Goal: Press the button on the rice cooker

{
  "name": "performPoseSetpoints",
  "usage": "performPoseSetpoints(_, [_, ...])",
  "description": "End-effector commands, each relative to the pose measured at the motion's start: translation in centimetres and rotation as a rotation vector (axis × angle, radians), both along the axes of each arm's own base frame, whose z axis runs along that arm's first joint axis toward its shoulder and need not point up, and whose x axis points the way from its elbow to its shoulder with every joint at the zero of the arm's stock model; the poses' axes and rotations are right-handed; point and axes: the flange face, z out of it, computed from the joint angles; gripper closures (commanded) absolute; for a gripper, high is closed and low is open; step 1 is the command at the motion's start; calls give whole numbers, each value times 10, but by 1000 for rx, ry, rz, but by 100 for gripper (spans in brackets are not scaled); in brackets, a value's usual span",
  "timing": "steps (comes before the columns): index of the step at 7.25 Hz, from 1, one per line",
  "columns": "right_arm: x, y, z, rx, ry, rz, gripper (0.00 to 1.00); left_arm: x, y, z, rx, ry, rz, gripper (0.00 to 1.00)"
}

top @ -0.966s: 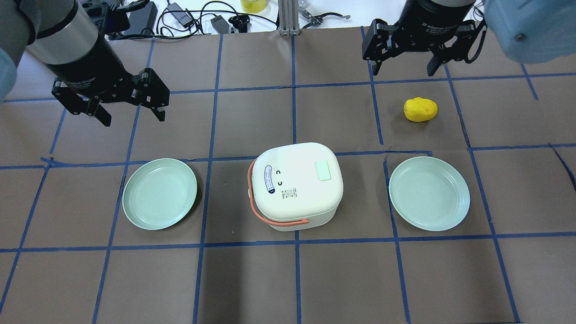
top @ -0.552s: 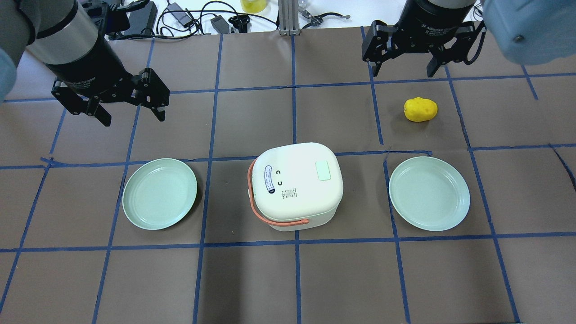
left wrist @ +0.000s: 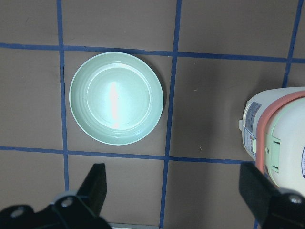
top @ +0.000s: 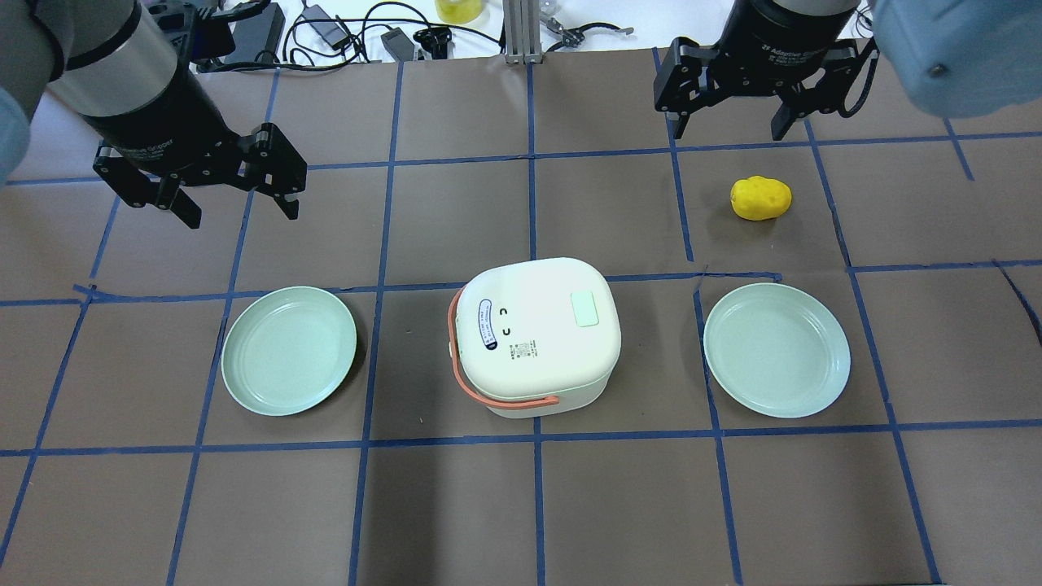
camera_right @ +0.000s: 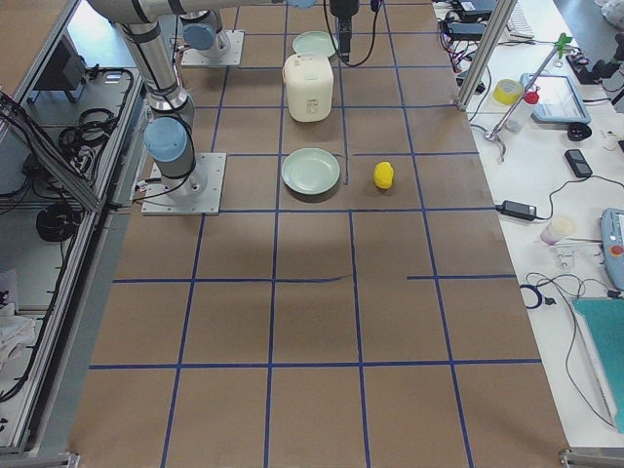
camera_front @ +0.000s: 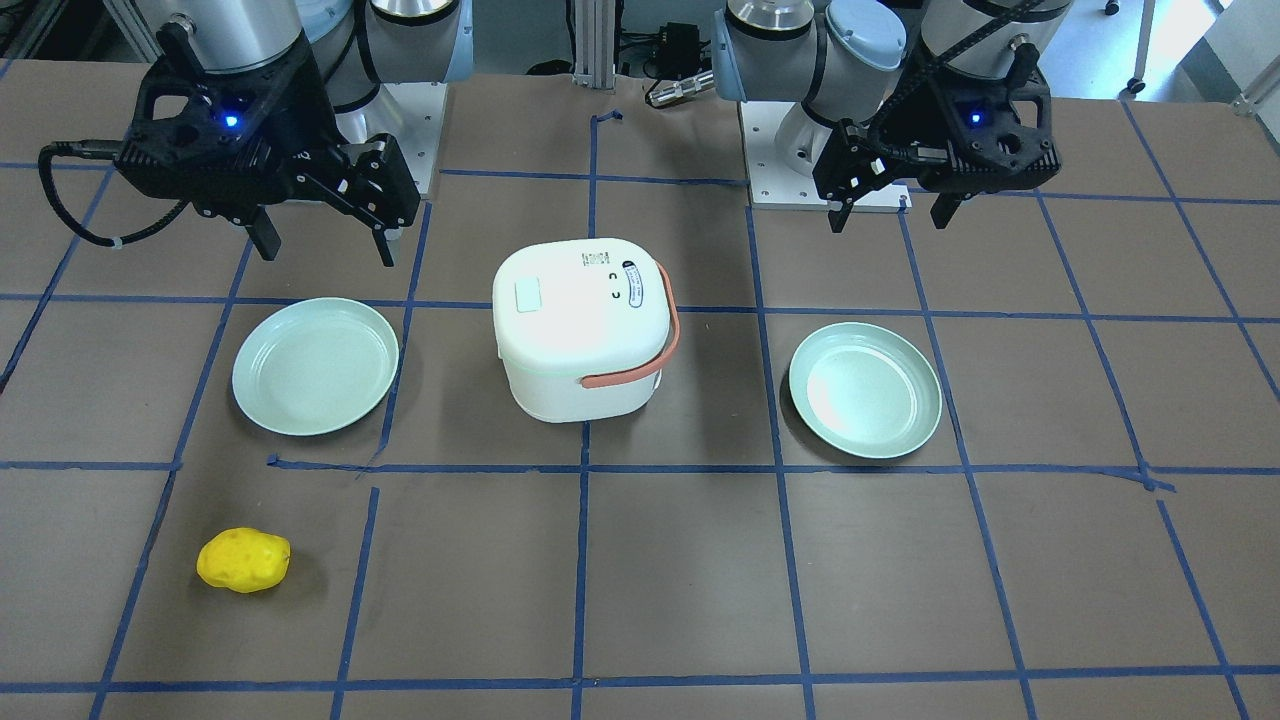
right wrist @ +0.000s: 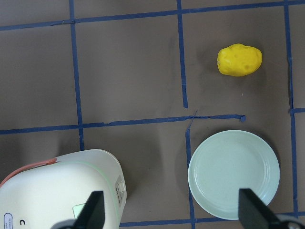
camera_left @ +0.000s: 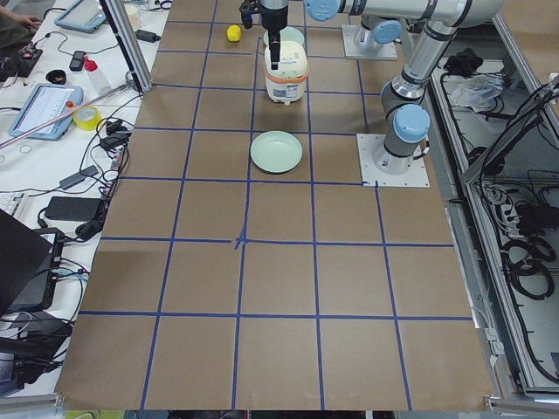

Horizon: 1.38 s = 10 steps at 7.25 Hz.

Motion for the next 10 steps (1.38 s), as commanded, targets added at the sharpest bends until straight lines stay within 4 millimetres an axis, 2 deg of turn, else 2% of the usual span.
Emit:
performPoseSetpoints(1, [8, 2, -8, 16, -10, 13, 46, 0, 0, 0, 0, 0, 0, 0])
performPoseSetpoints(2, [22, 6, -17, 34, -15, 39, 72, 0, 0, 0, 0, 0, 1, 0])
performPoseSetpoints(3, [48, 17, -37, 77, -7, 80, 74, 0, 0, 0, 0, 0, 0, 0])
performPoseSetpoints(4, [69, 31, -68, 134, -1, 110, 81, 0, 0, 0, 0, 0, 0, 0])
performPoseSetpoints(7, [129, 65, -143, 155, 11, 110, 83, 0, 0, 0, 0, 0, 0, 0])
performPoseSetpoints(8, [145, 74, -161, 134, 14, 139, 83, 0, 0, 0, 0, 0, 0, 0])
performPoseSetpoints(10, [146, 74, -169, 124, 24, 145, 83, 0, 0, 0, 0, 0, 0, 0])
